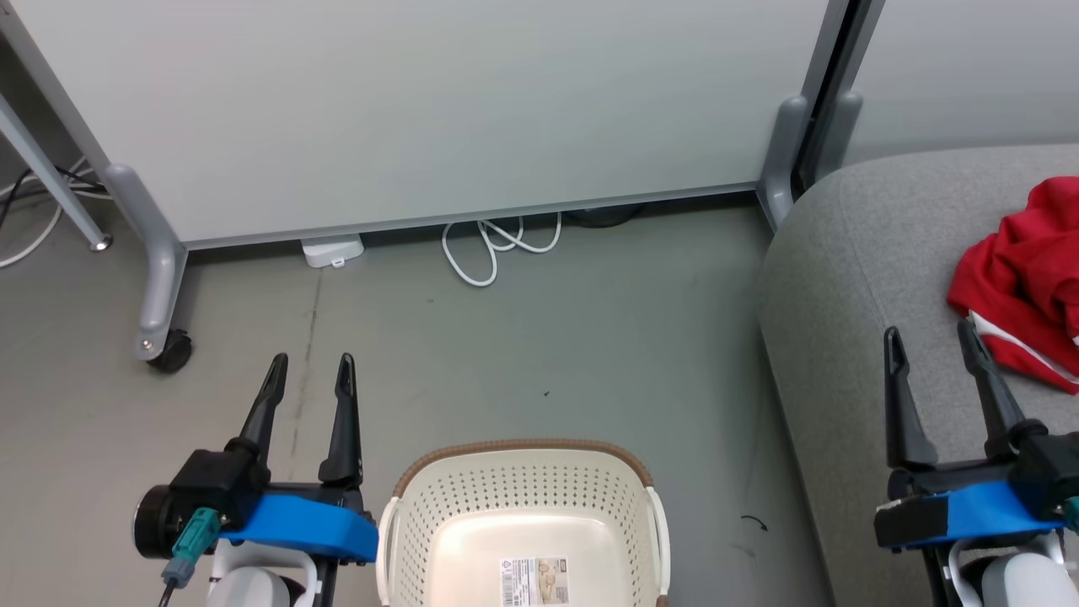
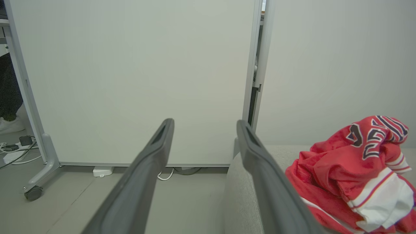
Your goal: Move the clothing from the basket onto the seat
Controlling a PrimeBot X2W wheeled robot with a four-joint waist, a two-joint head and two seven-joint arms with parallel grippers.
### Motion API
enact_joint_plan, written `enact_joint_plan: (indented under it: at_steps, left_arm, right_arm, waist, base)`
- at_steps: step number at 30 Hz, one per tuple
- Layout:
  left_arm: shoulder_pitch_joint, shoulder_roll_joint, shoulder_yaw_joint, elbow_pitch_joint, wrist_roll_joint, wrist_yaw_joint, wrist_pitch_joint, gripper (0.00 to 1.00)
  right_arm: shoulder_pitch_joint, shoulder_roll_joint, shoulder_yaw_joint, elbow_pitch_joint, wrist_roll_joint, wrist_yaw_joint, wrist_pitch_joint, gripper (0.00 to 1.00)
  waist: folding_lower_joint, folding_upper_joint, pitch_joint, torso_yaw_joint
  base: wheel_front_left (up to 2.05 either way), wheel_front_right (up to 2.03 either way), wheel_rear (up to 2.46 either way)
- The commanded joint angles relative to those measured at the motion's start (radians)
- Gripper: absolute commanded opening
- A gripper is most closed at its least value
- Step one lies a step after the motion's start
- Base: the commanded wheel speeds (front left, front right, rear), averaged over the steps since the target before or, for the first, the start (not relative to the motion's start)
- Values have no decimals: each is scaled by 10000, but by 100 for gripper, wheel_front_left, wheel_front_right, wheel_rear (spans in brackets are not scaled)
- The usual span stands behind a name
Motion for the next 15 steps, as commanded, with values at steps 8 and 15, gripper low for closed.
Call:
enact_joint_plan:
  at_steps: [8,15]
  left_arm:
    - [352,-114,148,174,90,-131,-46,100]
    - [501,-163,192,289,148,-180,-47,100]
  right_arm:
    - [481,90,68,194,43,5,-32,100]
    - [609,99,119,285,92,5,-33,100]
  waist:
    - [2,-1,-382,61]
    - [2,-1,-556,86]
  base:
    - [0,0,0]
    - [0,0,0]
